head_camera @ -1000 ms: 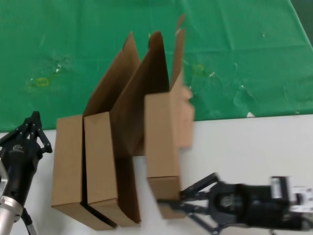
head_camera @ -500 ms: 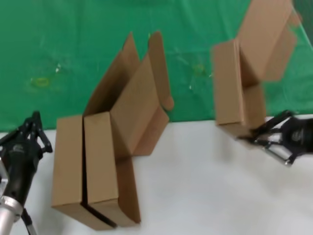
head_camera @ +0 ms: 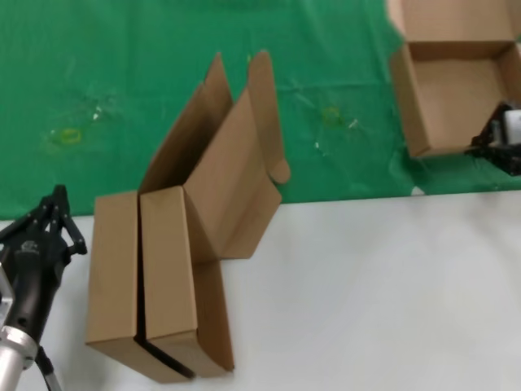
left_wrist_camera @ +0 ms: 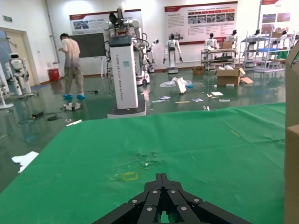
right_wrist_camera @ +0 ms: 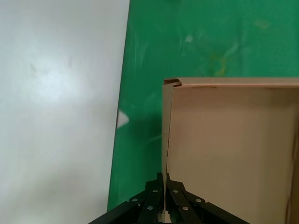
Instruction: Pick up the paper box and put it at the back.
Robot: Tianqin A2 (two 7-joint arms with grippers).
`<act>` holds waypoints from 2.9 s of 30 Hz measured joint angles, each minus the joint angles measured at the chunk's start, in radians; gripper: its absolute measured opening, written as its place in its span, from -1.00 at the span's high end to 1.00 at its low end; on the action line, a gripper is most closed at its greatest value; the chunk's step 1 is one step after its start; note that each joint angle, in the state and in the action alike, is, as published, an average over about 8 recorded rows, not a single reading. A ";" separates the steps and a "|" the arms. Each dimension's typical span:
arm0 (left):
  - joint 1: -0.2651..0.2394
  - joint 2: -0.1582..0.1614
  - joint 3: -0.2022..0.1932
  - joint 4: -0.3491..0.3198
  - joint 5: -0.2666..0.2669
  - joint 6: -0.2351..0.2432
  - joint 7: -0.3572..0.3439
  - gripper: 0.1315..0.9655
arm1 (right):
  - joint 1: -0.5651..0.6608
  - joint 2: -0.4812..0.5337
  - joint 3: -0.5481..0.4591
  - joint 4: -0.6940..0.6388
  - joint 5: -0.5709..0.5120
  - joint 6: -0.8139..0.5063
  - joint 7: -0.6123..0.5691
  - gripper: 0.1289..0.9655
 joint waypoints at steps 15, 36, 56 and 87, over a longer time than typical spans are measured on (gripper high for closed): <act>0.000 0.000 0.000 0.000 0.000 0.000 0.000 0.97 | 0.313 -0.379 -0.179 -0.575 -0.206 0.078 0.127 0.95; 0.000 0.000 0.000 0.000 0.000 0.000 0.000 0.97 | 0.346 -0.445 -0.209 -0.658 -0.223 0.139 0.154 0.93; 0.000 0.000 0.000 0.000 0.000 0.000 0.000 0.97 | 0.346 -0.445 -0.209 -0.658 -0.223 0.139 0.154 0.52; 0.000 0.000 0.000 0.000 0.000 0.000 0.000 0.39 | 0.346 -0.445 -0.209 -0.658 -0.223 0.139 0.154 -0.80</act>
